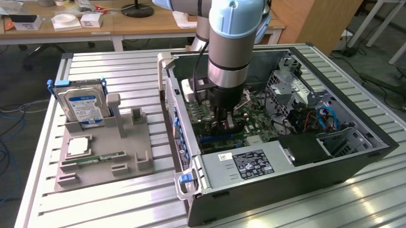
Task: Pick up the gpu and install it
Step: 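Insert the gpu into the slot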
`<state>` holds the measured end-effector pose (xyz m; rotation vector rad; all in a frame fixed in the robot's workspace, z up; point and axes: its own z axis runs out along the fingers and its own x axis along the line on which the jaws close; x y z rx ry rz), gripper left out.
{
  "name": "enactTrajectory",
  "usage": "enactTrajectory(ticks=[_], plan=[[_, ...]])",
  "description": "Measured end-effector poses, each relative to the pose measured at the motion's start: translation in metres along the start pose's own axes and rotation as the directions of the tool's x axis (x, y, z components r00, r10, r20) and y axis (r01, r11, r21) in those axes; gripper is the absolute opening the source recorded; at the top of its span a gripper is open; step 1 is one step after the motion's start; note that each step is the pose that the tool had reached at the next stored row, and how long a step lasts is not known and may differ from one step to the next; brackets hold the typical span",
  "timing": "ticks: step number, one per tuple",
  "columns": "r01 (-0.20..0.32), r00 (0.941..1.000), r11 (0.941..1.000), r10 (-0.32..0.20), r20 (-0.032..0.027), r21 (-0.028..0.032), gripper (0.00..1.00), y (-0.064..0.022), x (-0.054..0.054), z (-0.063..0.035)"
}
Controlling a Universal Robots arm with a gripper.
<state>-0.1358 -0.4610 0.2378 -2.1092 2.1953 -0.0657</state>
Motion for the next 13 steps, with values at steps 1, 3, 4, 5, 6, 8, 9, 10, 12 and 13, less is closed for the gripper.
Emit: enactTrajectory(ticks=[1, 3, 4, 5, 6, 8, 9, 10, 12, 13], plan=[[0.000, 1.0000, 1.0000, 0.000, 0.0001, 0.0002, 0.27, 0.0004, 0.0000, 0.0002], [0.000, 1.0000, 1.0000, 0.000, 0.0002, 0.0004, 0.27, 0.0010, 0.0000, 0.0003], [0.000, 1.0000, 1.0000, 0.000, 0.0001, 0.0004, 0.27, 0.0014, 0.0000, 0.0003], [0.000, 1.0000, 1.0000, 0.000, -0.0001, 0.0004, 0.27, 0.0017, 0.0001, 0.0002], [0.000, 1.0000, 1.0000, 0.000, -0.0002, 0.0003, 0.27, 0.0019, 0.0001, 0.0002], [0.000, 1.0000, 1.0000, 0.000, -0.0002, 0.0004, 0.27, 0.0019, 0.0001, 0.0002], [0.000, 1.0000, 1.0000, 0.000, -0.0001, 0.0004, 0.27, 0.0020, 0.0001, 0.0002], [0.000, 1.0000, 1.0000, 0.000, -0.0002, 0.0004, 0.27, 0.0021, 0.0002, 0.0004], [0.000, 1.0000, 1.0000, 0.000, -0.0003, 0.0003, 0.27, 0.0024, 0.0002, 0.0009], [0.000, 1.0000, 1.0000, 0.000, -0.0003, 0.0004, 0.27, 0.0026, 0.0002, 0.0010]])
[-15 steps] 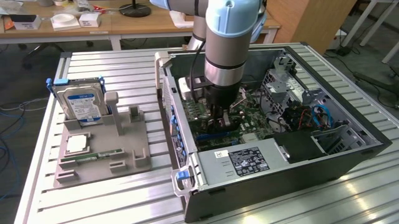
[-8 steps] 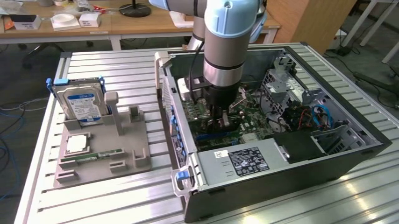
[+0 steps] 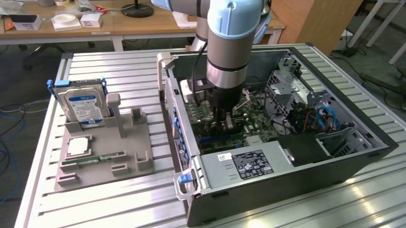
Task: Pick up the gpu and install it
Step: 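Insert the gpu into the slot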
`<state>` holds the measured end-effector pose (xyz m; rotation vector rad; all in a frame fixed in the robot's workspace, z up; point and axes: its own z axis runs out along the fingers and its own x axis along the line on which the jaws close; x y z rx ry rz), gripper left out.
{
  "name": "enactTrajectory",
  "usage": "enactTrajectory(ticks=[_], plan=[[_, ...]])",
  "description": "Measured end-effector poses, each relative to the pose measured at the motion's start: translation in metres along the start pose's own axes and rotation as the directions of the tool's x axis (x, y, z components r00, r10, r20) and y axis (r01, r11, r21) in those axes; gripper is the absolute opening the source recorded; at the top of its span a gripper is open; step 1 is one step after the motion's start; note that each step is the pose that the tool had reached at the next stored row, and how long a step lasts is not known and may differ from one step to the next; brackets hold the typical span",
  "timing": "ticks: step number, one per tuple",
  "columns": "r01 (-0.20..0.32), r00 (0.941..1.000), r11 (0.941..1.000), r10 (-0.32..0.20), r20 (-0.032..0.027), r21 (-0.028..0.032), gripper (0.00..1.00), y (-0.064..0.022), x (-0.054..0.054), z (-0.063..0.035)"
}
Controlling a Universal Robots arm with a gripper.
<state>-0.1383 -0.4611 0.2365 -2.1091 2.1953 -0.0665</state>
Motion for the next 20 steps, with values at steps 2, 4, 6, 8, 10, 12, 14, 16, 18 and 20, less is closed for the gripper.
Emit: enactTrajectory(ticks=[2, 4, 6, 8, 10, 12, 14, 16, 18, 20], plan=[[0.000, 1.0000, 1.0000, 0.000, 0.0001, 0.0000, 0.27, 0.0001, 0.0000, 0.0001], [0.000, 1.0000, 1.0000, 0.000, 0.0001, 0.0000, 0.27, 0.0002, 0.0000, 0.0001], [0.000, 1.0000, 1.0000, 0.000, 0.0003, 0.0003, 0.27, 0.0003, 0.0000, 0.0009], [0.000, 1.0000, 1.0000, 0.000, 0.0000, 0.0001, 0.27, 0.0008, 0.0001, 0.0014], [0.000, 1.0000, 1.0000, 0.000, -0.0001, 0.0000, 0.27, 0.0008, 0.0001, 0.0014], [0.000, 1.0000, 1.0000, 0.000, 0.0002, -0.0002, 0.27, 0.0008, 0.0001, 0.0015], [0.000, 1.0000, 1.0000, 0.000, 0.0003, -0.0004, 0.27, 0.0009, 0.0001, 0.0015], [0.000, 1.0000, 1.0000, 0.000, 0.0003, -0.0004, 0.27, 0.0009, 0.0000, 0.0015], [0.000, 1.0000, 1.0000, 0.000, 0.0003, -0.0003, 0.27, 0.0009, 0.0000, 0.0015], [0.000, 1.0000, 1.0000, 0.000, 0.0003, -0.0004, 0.27, 0.0009, 0.0000, 0.0015]])
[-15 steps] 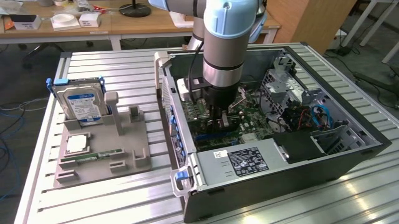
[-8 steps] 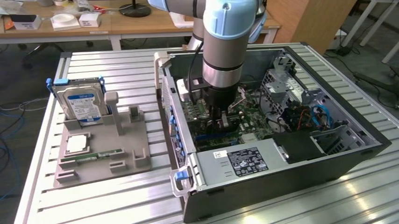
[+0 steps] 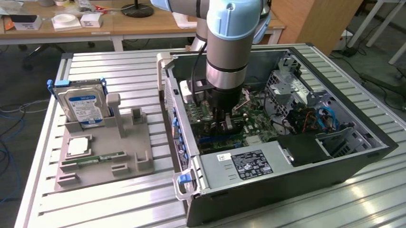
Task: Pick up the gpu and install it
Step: 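Insert the gpu into the slot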
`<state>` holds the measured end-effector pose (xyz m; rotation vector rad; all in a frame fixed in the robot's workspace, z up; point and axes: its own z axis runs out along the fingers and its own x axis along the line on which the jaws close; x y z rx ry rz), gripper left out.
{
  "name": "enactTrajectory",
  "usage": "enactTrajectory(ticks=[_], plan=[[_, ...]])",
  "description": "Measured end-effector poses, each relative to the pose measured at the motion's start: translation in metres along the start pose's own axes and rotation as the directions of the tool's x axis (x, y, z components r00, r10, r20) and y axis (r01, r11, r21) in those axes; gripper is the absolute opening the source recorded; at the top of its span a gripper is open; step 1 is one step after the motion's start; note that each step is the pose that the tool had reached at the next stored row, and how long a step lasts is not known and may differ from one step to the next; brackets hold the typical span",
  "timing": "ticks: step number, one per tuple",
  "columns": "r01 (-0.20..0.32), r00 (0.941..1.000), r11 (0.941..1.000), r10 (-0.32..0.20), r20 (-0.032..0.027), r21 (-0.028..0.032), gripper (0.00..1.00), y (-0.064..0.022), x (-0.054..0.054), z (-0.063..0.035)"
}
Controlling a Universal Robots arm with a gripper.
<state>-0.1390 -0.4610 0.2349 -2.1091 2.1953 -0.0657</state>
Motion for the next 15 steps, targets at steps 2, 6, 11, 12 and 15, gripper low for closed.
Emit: enactTrajectory(ticks=[2, 6, 11, 12, 15], plan=[[0.000, 1.0000, 1.0000, 0.000, 0.0000, 0.0000, 0.27, 0.0000, 0.0000, 0.0000], [0.000, 1.0000, 1.0000, 0.000, 0.0000, 0.0000, 0.27, 0.0000, 0.0000, 0.0000], [0.000, 1.0000, 1.0000, 0.000, 0.0000, 0.0001, 0.27, 0.0000, 0.0000, 0.0000], [0.000, 1.0000, 1.0000, 0.000, 0.0001, 0.0001, 0.27, 0.0000, -0.0001, -0.0002], [0.000, 1.0000, 1.0000, 0.000, 0.0005, 0.0003, 0.27, -0.0002, -0.0001, -0.0011]])
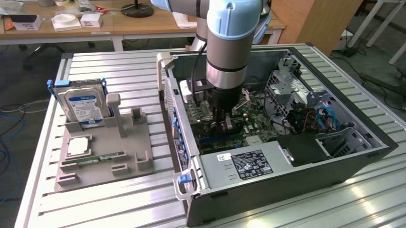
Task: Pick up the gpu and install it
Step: 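Insert the gpu into the slot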
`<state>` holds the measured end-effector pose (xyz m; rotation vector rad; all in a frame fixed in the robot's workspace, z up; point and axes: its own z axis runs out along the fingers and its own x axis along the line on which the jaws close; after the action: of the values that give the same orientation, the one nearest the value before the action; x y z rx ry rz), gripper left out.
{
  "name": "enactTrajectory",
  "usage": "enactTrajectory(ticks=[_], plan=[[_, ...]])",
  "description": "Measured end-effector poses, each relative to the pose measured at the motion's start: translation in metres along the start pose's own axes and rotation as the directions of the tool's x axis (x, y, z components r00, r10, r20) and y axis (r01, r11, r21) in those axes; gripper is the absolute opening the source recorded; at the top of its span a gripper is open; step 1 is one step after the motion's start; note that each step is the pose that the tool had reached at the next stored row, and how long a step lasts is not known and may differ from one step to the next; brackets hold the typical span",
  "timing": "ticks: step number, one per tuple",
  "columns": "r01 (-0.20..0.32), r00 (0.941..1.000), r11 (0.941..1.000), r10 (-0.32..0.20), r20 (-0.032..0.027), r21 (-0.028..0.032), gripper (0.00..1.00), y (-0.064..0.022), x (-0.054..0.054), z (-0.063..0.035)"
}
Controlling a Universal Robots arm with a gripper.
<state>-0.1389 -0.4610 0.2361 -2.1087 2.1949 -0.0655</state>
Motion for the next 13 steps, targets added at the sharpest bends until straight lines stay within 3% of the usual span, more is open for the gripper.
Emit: enactTrajectory(ticks=[13], plan=[[0.001, 1.0000, 1.0000, -0.001, -0.0007, -0.0004, 0.27, -0.0001, 0.0001, -0.0009]])
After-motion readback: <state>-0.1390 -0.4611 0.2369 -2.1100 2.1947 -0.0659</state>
